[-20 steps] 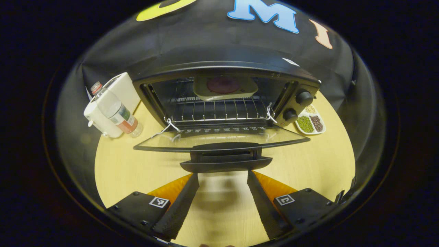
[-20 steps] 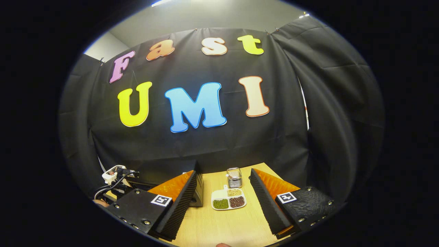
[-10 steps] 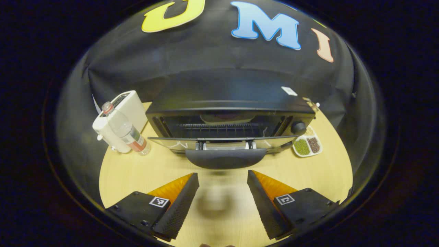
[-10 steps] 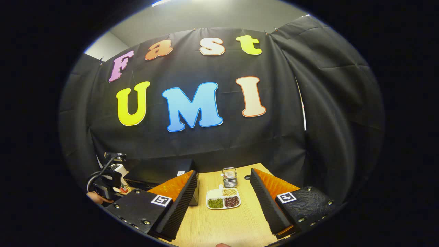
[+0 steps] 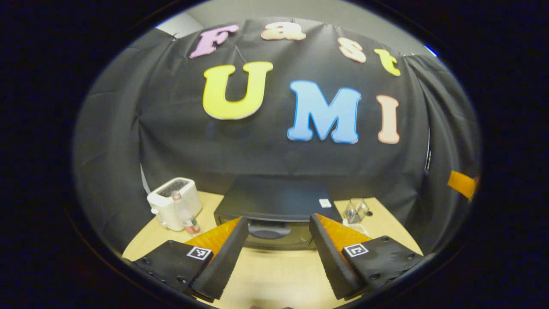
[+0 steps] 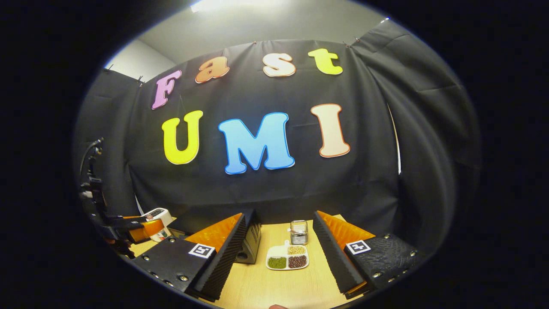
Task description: Open the electric oven with the left hand, put the food in, and close the electric oven.
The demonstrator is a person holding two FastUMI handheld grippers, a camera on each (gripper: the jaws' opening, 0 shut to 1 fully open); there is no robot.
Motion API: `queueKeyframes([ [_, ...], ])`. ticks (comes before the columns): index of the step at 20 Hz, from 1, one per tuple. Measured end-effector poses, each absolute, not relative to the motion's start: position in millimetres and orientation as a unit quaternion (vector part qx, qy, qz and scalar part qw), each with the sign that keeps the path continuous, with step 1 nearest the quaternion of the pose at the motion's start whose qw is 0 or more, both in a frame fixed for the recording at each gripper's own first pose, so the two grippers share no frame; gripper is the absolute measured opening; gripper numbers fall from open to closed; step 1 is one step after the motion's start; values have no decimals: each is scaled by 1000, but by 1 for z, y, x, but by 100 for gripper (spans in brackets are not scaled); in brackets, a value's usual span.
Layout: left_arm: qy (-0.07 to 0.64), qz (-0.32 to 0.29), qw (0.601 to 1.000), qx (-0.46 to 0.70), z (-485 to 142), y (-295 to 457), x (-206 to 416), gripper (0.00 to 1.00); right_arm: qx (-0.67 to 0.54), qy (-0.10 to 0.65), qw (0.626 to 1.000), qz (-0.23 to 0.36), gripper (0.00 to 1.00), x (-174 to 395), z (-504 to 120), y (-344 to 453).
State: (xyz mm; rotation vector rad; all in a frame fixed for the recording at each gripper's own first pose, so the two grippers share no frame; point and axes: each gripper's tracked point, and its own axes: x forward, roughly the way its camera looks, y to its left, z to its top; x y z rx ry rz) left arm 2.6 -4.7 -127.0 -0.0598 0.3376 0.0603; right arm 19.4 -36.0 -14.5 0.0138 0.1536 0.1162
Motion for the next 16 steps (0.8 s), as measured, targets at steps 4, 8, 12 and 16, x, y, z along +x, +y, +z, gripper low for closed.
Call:
queueKeyframes([
  [4,77,33,996,-19,-45,-6,-13,91,-1,44,997,67,96,13,21,-28],
  [8,36,14,999,5,2,-2,-31,97,7,31,998,54,96,-3,44,-11],
  [12,29,-3,1000,1,8,11,-42,100,15,32,998,50,100,-17,50,12],
  [16,36,-9,999,-10,5,30,-49,100,10,23,999,40,96,-28,54,24],
])
